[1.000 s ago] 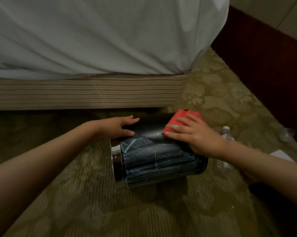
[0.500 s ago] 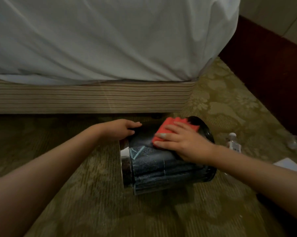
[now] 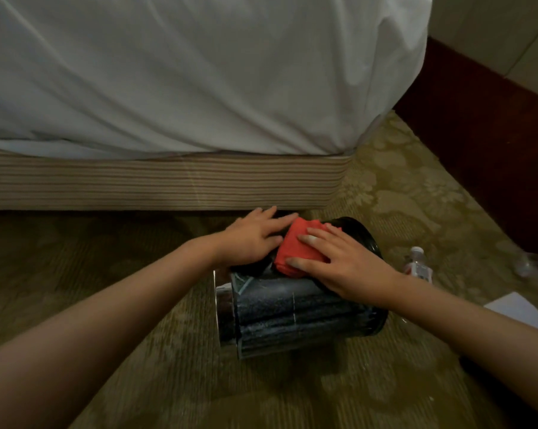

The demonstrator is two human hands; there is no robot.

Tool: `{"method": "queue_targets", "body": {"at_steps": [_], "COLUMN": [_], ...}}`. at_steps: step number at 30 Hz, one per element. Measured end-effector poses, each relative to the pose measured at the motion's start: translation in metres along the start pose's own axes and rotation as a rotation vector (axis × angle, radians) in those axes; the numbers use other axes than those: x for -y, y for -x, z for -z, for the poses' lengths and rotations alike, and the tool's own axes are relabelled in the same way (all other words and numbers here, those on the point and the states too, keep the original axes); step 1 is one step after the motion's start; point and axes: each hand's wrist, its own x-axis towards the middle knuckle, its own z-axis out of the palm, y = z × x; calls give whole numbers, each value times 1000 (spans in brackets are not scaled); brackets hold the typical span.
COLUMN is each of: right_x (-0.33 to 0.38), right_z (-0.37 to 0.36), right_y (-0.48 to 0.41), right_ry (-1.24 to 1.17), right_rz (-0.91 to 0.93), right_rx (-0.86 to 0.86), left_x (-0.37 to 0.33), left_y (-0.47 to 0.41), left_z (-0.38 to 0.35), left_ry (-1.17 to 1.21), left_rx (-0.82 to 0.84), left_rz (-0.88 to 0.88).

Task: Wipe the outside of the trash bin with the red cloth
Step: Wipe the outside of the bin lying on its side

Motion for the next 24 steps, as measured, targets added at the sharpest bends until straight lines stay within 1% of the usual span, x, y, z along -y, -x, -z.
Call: {"method": "queue_targets", "body": {"at_steps": [3, 5, 9, 11, 13, 15, 17, 20, 24], "right_x": [1, 0, -6, -10, -17, -22, -22, -20, 1], "right_z": [-4, -4, 0, 2, 7, 11, 10, 6, -2], "right_y": [5, 5, 5, 5, 3, -2, -9, -16, -42], "right_ry": [25, 14, 16, 9, 15, 63, 79, 40, 61], "right_rz": [-10, -12, -4, -20, -27, -8, 40, 114, 116], "right_rx": [-24, -18, 20, 59, 94, 136, 173, 192, 195], "left_x": [-1, 6, 19, 34, 53, 67, 71, 69, 67], "left_y": [-3, 1, 14, 22, 33, 39, 41, 40, 43], "left_z": [-14, -19, -19, -10, 3, 11, 10, 4, 4], "left_ry": [-120, -157, -250, -274, -251, -214, -197, -134, -90], "left_rx": [103, 132, 121, 82, 29, 15, 54, 90, 89], "left_rz": [11, 33, 36, 65, 134, 176, 181, 189, 204]}}
